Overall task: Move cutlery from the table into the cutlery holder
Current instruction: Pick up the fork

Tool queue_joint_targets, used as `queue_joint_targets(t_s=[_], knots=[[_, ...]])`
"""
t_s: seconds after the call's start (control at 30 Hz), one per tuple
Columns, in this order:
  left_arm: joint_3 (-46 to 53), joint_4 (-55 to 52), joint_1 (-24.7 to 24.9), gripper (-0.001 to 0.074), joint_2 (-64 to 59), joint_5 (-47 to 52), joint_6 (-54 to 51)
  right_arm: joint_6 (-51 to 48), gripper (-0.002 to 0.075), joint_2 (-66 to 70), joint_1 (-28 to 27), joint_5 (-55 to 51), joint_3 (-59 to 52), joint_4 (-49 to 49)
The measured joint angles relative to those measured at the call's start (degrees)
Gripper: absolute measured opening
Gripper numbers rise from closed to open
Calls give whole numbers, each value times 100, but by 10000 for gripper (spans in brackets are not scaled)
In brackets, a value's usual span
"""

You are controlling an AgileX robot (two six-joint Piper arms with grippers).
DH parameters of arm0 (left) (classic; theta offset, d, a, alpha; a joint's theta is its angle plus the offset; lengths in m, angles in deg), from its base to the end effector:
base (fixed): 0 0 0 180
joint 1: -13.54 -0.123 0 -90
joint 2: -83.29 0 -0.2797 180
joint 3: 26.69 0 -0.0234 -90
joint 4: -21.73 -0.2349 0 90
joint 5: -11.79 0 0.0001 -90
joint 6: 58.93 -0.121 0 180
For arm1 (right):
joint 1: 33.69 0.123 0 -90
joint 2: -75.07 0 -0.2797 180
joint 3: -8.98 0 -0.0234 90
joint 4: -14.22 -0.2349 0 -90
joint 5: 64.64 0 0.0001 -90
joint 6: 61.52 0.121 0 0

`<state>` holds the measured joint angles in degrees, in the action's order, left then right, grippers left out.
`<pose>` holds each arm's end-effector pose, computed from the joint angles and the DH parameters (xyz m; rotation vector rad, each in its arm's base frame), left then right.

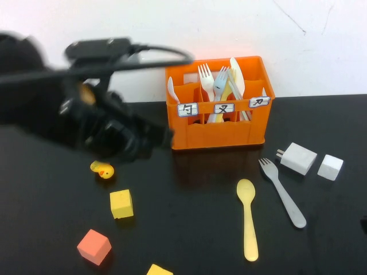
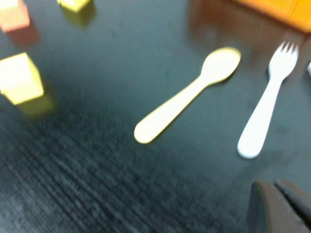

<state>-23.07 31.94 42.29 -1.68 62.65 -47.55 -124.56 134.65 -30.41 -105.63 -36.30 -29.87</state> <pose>0.2447 -0.1533 0.3403 0.2997 2.4690 -0.5255 0.1616 0.0646 0.2480 -0.8076 2.1565 0.3566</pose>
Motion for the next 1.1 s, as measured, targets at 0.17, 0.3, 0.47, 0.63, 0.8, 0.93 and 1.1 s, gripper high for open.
queue_joint_targets(t_s=[0.17,0.3,0.47,0.63,0.8,0.93,1.1], knots=[[991,-11,0,0,1121,-231,-69,476,-2,1086,33,-423,737,389],[1907,-90,0,0,2168,-577,-69,724,-2,1994,405,-341,1301,751],[3017,-502,0,0,3365,-999,56,1919,-2,2950,1160,-280,2097,2277],[3912,-1054,0,0,4160,-1610,978,2870,8,3959,1881,-280,3116,3534],[4338,-1069,0,0,4302,-2057,1740,3121,190,4961,2059,-494,4023,3811],[4416,-922,0,0,4302,-2117,1939,3676,372,5515,2059,-481,4429,4096],[4426,-857,0,0,4302,-2147,2041,4154,430,5848,2059,-374,4502,4138]])
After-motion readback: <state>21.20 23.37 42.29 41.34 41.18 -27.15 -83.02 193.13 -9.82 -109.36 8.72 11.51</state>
